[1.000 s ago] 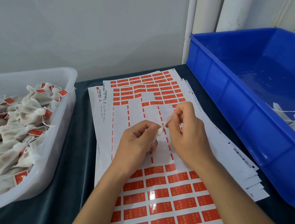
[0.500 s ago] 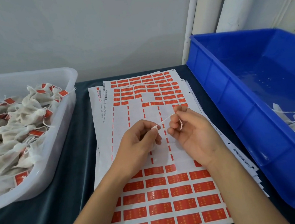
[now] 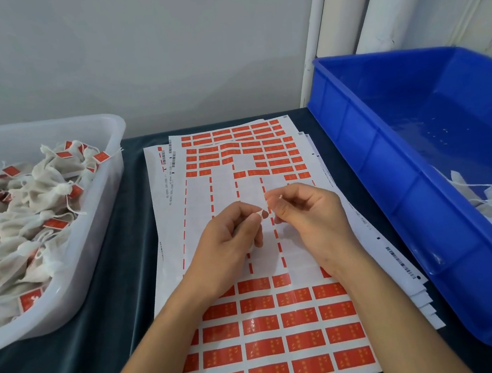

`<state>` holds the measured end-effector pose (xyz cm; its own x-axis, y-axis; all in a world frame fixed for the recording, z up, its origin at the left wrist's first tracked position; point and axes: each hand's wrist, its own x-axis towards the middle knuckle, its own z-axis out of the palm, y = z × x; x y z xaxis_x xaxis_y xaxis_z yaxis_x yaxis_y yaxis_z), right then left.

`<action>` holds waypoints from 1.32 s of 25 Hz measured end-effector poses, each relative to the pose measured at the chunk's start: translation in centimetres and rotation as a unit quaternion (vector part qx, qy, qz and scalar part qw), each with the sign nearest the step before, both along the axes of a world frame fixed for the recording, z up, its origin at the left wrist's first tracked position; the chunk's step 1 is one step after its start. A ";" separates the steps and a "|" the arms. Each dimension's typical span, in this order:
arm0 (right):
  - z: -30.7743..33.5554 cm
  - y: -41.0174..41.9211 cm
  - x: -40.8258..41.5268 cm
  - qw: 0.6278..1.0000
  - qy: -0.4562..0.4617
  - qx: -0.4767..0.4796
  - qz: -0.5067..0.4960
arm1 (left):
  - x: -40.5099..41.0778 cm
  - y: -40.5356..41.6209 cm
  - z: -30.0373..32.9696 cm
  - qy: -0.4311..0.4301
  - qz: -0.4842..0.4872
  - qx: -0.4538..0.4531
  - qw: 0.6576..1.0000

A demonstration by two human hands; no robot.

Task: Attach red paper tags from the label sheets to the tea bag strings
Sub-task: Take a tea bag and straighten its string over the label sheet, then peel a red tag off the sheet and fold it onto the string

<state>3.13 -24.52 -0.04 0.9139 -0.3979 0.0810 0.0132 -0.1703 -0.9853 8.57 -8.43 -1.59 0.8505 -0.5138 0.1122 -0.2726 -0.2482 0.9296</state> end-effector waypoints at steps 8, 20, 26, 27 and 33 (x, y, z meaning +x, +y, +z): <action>-0.1 -0.2 0.3 0.984 -0.079 0.157 -0.032 | 0.0 -0.1 -0.1 -0.001 0.005 0.006 1.000; 0.3 -0.4 0.3 0.963 -0.097 0.245 -0.059 | -0.7 0.0 0.2 -0.015 -0.057 0.045 0.997; 0.0 -1.0 0.0 0.989 -0.059 0.131 -0.042 | -0.9 0.1 1.1 0.001 -0.035 -0.002 0.999; 0.0 -1.3 0.0 0.990 -0.060 0.117 -0.053 | -0.8 0.3 1.1 0.013 -0.023 -0.015 1.000; -0.4 -3.8 -0.8 0.970 0.051 -0.128 -0.199 | -0.4 0.3 1.0 0.081 0.049 -0.057 0.994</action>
